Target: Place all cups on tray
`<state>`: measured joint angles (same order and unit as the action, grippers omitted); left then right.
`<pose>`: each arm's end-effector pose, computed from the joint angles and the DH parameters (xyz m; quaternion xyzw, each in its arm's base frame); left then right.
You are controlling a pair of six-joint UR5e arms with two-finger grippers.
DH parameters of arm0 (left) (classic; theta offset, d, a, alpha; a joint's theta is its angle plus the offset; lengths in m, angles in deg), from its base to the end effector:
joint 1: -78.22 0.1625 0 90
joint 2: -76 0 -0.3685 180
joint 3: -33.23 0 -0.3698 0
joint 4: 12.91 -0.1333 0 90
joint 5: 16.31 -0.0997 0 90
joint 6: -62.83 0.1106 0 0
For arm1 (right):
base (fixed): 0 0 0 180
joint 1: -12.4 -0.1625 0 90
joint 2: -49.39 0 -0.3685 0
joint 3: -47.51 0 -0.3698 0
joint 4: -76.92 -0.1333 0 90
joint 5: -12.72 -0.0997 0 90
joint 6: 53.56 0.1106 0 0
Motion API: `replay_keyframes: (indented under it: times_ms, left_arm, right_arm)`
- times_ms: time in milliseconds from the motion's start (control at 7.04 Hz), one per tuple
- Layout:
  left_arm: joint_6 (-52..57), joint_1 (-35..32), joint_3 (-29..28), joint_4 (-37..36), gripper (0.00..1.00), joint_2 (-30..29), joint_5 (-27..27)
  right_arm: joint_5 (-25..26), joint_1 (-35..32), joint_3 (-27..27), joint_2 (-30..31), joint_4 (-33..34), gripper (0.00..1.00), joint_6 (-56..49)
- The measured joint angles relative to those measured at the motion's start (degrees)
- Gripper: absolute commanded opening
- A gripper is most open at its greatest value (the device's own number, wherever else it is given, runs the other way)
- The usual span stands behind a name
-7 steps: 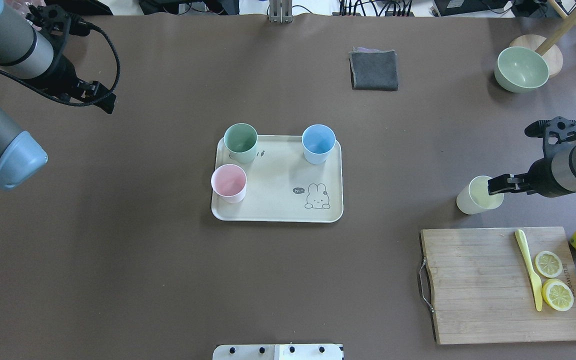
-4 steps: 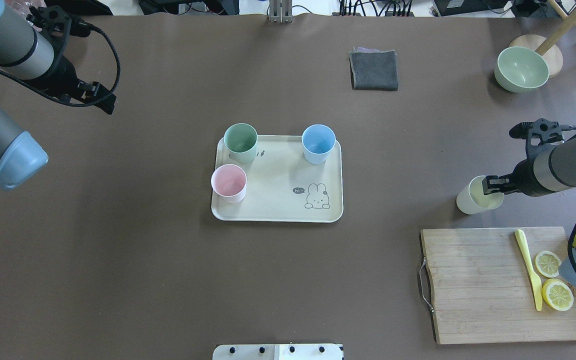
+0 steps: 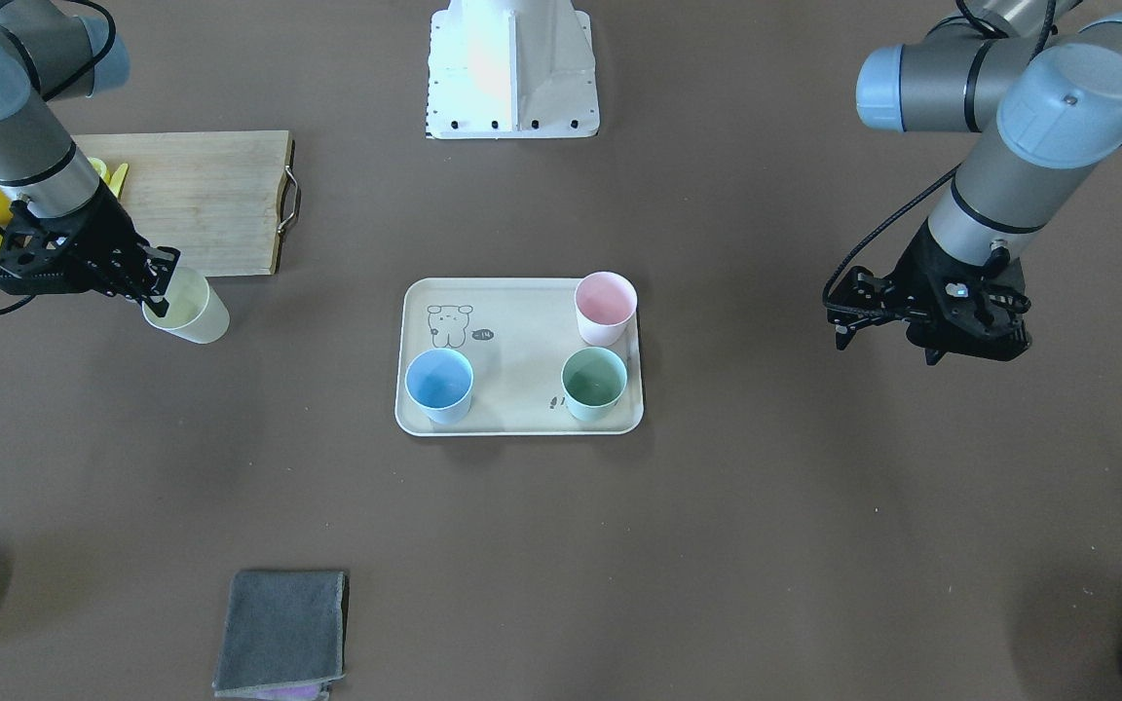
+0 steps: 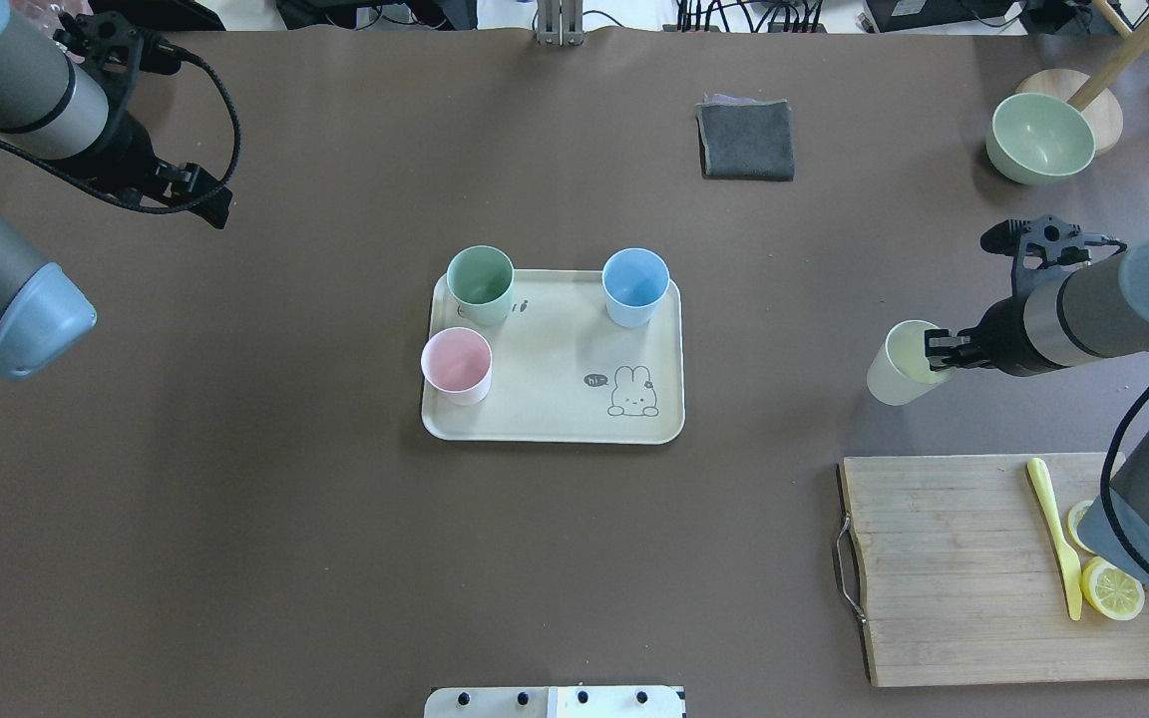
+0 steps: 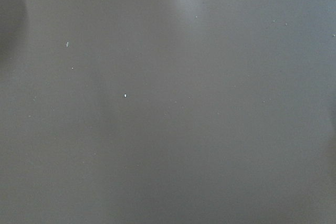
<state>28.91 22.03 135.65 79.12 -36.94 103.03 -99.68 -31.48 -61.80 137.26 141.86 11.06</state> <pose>0.2587 -0.5284 0.3039 0.1238 0.3720 0.0803 0.9164 -0.2977 -0.4128 0.3936 0.0732 -0.4200 0.0692 0.9019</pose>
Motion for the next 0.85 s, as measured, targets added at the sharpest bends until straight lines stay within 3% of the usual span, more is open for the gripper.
replay_keyframes:
  times_ms: [710, 852]
  left_arm:
    - [-0.07, 0.03, -0.04, 0.00, 0.98, 0.00, 0.01]
    - [-0.09, 0.03, -0.02, 0.00, 0.98, 0.00, 0.01]
  right_arm:
    - [9.80, 11.85, 2.34, -23.84, 19.04, 0.00, 15.45]
    - [10.82, 13.07, 3.74, -26.24, 19.77, 0.36, 15.81]
